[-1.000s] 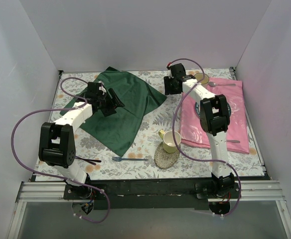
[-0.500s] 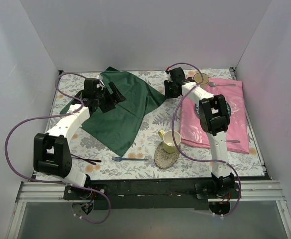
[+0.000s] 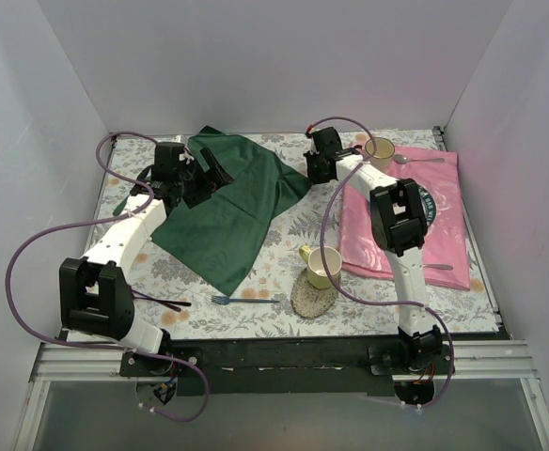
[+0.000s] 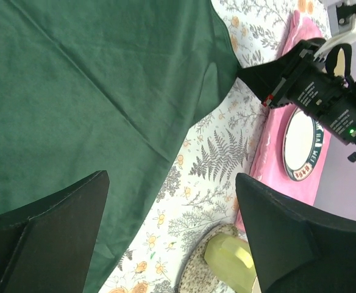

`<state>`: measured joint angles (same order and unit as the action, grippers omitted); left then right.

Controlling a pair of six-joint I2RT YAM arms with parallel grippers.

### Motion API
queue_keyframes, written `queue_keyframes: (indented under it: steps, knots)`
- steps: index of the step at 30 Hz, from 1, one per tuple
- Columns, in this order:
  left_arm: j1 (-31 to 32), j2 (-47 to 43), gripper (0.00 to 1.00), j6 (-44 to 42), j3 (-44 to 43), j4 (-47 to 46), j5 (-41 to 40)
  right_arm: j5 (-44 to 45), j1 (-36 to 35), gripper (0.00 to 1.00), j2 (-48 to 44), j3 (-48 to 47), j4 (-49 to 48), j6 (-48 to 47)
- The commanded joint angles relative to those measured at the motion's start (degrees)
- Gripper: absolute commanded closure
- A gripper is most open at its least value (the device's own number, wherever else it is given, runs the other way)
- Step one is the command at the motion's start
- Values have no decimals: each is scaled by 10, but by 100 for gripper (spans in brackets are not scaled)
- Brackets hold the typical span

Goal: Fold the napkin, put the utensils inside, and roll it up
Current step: Flatten the napkin out

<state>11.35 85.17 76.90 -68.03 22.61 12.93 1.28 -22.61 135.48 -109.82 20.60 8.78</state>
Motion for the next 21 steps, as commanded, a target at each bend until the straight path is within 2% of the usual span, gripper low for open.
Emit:
queue_keyframes:
  steps: [1,6,12,14,15,17,18,20,21]
  knots:
    - [-15,-18,14,10,-27,27,-35,99,2,99,-28,-7,32,-8]
    - [-51,-18,16,25,-13,18,-26,157,10,99,-106,47,26,-24]
    - [-85,0,17,40,-4,13,-5,153,9,99,-109,47,15,-60]
    - [-98,11,19,47,11,2,17,145,9,80,-88,-14,60,-71]
    - [-106,17,22,47,14,-2,24,144,7,67,-64,-45,86,-68]
    - [-113,46,32,43,15,-6,43,138,-5,57,-57,-95,126,-61]
    - [-113,60,35,41,14,-6,58,144,-13,48,-72,-94,131,-61]
    - [-113,90,40,37,12,-6,63,177,-36,42,-99,-72,129,-61]
    - [-113,97,45,36,14,-11,64,182,-61,41,-132,-36,116,-61]
